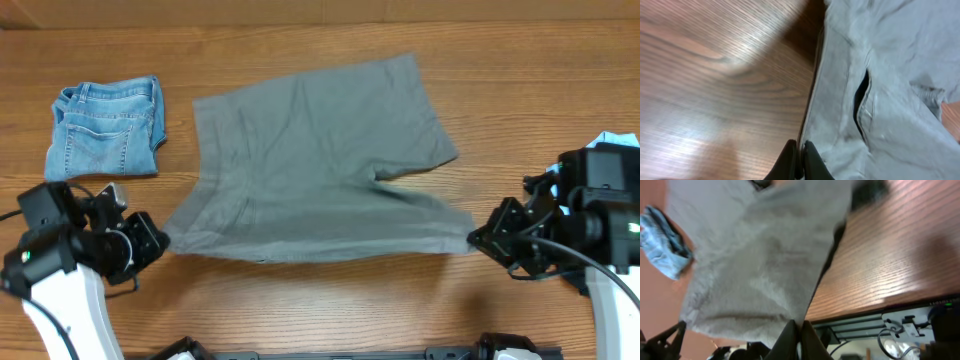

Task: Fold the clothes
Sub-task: 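Lift the bottom edge with both grippers and fold it up onto the top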

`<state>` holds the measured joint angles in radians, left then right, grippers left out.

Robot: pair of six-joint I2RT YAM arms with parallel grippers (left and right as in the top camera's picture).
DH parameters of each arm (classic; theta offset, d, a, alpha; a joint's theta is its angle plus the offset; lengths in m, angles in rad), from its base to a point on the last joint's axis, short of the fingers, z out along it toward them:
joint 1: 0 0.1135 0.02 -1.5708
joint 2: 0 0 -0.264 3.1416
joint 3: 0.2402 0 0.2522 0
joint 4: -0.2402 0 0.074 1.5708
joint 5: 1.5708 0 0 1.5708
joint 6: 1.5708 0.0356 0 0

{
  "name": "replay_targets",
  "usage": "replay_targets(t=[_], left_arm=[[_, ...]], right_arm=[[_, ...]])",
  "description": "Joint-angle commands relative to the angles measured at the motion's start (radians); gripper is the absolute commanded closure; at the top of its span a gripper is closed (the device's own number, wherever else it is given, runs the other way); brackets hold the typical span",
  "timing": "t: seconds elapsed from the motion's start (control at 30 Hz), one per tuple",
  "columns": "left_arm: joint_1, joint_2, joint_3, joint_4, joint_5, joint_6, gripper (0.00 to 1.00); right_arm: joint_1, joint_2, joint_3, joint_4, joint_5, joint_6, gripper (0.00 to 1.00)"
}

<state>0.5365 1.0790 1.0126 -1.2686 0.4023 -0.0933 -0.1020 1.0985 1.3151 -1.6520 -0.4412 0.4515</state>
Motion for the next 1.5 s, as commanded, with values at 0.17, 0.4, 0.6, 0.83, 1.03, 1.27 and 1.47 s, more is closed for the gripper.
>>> replay_targets(t=[0.17,0.4,0.6,0.83,1.03,1.27,1.47], left_arm=[[0.0,-0.132,0.185,-0.119,-0.124,0.003,0.96],[0.0,-0.085,0.201,-0.109,-0.138,-0.001,0.96],[0.0,-0.007,0.201,-0.082,-0.195,-0.021,0.96],[0.0,0.119,0.2,0.016,-0.203,-0.027,0.96],[-0.03,0.266,0.199,0.225,-0.191,-0.046,0.96],[-0.107,0.441,0.199,0.514,-0.092,-0.057,0.96],[-0.151,0.568,0.199,0.645,-0.159,-0.102,0.96]], right_arm=[[0.003,-0.037,0.259,-0.042,0.048,0.019,0.96],[0.004,0.0,0.262,-0.03,0.049,0.014,0.96],[0.004,0.108,0.256,0.018,0.055,-0.019,0.96],[0.059,0.292,0.255,0.18,0.06,-0.042,0.96],[0.085,0.459,0.255,0.391,0.063,-0.04,0.96],[0.085,0.608,0.255,0.676,0.066,-0.029,0.96],[0.11,0.718,0.255,0.841,0.039,-0.029,0.96]])
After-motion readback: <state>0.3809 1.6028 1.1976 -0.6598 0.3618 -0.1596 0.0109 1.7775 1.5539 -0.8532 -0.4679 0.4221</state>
